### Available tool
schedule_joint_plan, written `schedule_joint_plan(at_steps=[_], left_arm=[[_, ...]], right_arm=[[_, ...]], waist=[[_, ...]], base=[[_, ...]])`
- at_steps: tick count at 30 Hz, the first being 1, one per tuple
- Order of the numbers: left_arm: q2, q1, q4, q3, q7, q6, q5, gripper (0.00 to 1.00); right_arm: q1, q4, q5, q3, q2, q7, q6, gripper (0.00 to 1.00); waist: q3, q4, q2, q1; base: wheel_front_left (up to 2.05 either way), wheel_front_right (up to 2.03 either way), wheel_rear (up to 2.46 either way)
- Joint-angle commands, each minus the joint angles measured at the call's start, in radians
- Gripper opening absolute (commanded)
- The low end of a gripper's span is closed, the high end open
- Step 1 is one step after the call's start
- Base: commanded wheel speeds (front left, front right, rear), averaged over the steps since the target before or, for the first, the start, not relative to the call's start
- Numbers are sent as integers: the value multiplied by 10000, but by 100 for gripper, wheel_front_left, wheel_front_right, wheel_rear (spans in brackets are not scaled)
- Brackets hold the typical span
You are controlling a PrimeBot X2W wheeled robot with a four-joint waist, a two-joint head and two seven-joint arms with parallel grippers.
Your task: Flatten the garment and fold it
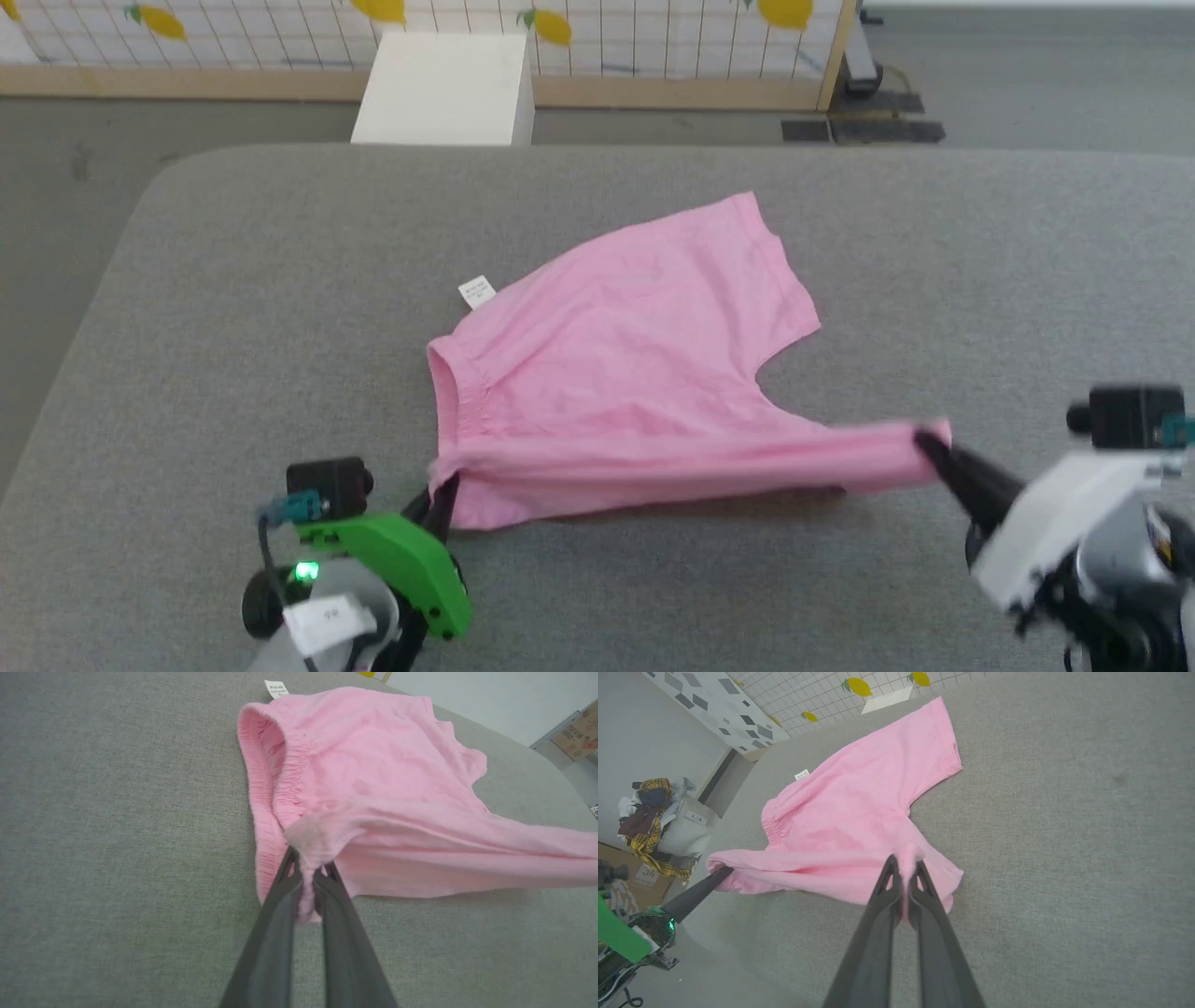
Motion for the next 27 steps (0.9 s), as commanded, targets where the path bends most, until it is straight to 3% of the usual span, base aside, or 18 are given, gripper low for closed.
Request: schedule_joint_plan(at_steps=[1,4,5,8,18,27], left_arm=[[144,-378,-67,-9,118,108,130,0],[85,-1031,-150,-74,394,174,221,0],[17,-1809,-15,-106,562,187,341,0],[-98,-2925,409,-182,640,68,531,0],[-470,-5428,1388,-337,645,-409,798,0],[-795,-6335,1966,-186,257,-453,723,0]], right_arm=[[-643,256,-44,15,-39,-139,-13,0],[-2032,1086,-174,117,-258,-454,-13,0],[-3402,2031,-293,196,-315,-755,-13,0],[-5046,3265,-643,494,-376,-1263,-13,0],[-8635,6077,-1554,693,-452,-1792,-13,0],[-10721,7782,-2931,599,-718,-2239,-13,0]], waist=[[428,64,0,1],[928,98,0,1],[1471,167,0,1],[2163,299,0,1],[3733,755,0,1],[4642,1184,0,1]], base=[[0,0,0],[0,0,0],[0,0,0],[0,0,0],[0,0,0],[0,0,0]])
